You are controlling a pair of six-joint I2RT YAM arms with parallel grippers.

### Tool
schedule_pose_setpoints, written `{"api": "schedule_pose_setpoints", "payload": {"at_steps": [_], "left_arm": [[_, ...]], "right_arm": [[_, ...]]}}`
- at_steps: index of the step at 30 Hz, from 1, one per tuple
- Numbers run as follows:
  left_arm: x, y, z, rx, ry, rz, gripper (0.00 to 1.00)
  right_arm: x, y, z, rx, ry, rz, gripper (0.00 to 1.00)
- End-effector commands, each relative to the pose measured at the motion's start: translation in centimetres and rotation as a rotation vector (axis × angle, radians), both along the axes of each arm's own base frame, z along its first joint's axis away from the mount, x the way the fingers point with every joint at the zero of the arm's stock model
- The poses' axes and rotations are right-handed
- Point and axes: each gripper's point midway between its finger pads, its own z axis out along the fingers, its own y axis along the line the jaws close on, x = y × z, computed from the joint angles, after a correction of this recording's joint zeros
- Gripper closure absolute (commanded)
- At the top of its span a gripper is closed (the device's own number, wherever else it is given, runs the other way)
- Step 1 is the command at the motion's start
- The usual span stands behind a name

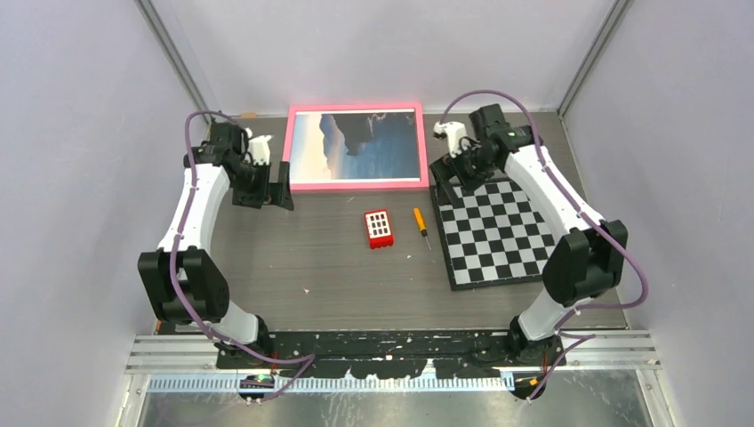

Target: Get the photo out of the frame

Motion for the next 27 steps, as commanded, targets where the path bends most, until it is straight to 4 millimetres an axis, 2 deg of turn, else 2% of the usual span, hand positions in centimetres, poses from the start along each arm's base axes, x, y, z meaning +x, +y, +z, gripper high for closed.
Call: {"api": "schedule_pose_setpoints", "payload": {"at_steps": [1,7,10,11,14,18,21,24,27], "left_arm": [[0.6,0.2,2.3,-0.070,-0.047,0.092,0.00],[0.4,2.7,3.4,-0.155,-0.057,0.190,0.00],[0.0,3.2,3.5,-0.165,-0.062,0.231,0.00],[-0.2,3.4,3.6,-0.161,-0.067,0.239,0.00],[-0.7,4.2,3.9,-0.162,-0.077,0.268,0.00],[-1.1,4.9,3.9,-0.165,-0.084,0.294,0.00],[-1.4,5.1,3.8,-0.164,-0.083,0.300,0.00],[-1.6,5.1,3.9,-0.162,-0.087,0.298,0.00],[-1.5,5.2,3.9,-0.162,-0.088,0.300,0.00]], "right_arm": [[1.1,5.4,1.2,0.012,-0.089,0.192,0.00],[1.1,14.7,0.3,-0.018,-0.173,0.449,0.00],[0.7,18.5,-1.3,-0.081,-0.224,0.585,0.00],[0.3,20.0,-2.5,-0.110,-0.230,0.645,0.00],[-0.2,22.7,-4.3,-0.155,-0.245,0.734,0.00],[-0.3,25.1,-6.7,-0.199,-0.253,0.813,0.00],[-0.1,26.1,-8.5,-0.229,-0.247,0.855,0.00],[0.4,26.2,-10.3,-0.276,-0.239,0.880,0.01],[0.9,25.3,-12.1,-0.340,-0.230,0.904,0.03]]}}
